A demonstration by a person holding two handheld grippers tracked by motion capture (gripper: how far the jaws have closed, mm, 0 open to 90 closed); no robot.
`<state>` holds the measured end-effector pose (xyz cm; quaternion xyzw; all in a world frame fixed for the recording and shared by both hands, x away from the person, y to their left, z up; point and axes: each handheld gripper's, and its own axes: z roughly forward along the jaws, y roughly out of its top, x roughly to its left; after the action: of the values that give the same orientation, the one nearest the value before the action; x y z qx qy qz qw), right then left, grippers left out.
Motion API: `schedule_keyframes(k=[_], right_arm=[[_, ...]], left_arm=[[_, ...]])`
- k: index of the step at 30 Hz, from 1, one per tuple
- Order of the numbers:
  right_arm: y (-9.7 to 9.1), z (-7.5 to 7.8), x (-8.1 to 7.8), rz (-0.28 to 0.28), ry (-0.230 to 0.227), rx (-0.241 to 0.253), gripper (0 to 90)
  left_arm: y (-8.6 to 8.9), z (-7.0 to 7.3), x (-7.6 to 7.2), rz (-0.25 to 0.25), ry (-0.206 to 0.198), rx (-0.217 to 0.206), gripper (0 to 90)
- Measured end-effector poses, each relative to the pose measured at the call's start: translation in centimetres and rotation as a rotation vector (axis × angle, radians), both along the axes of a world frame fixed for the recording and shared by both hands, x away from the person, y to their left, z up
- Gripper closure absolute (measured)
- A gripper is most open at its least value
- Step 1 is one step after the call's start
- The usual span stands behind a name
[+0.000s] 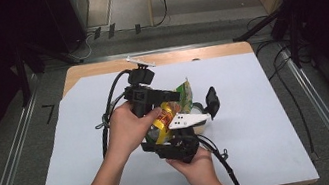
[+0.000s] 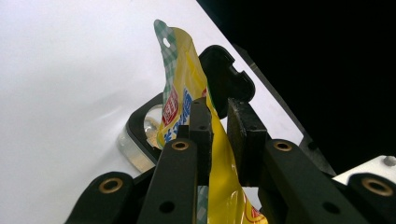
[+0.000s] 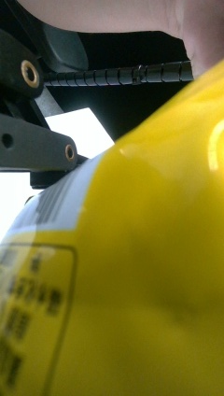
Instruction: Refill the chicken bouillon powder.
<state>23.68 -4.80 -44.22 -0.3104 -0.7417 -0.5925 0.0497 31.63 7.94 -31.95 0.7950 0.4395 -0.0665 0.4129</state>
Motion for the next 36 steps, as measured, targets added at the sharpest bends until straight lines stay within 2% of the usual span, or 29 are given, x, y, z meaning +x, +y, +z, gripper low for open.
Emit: schedule_keyframes(k=[20, 36], right_arm=[[0.50, 0.28, 0.33, 0.020, -0.027, -0.006, 67.9], [0.34, -0.18, 0.46, 0.014, -0.012, -0.006, 67.1]], left_arm=[[0.79, 0.29, -0.34, 0.031, -0.034, -0.005, 80.9], [0.51, -0.15, -0.11, 0.027, -0.025, -0.002, 80.9]])
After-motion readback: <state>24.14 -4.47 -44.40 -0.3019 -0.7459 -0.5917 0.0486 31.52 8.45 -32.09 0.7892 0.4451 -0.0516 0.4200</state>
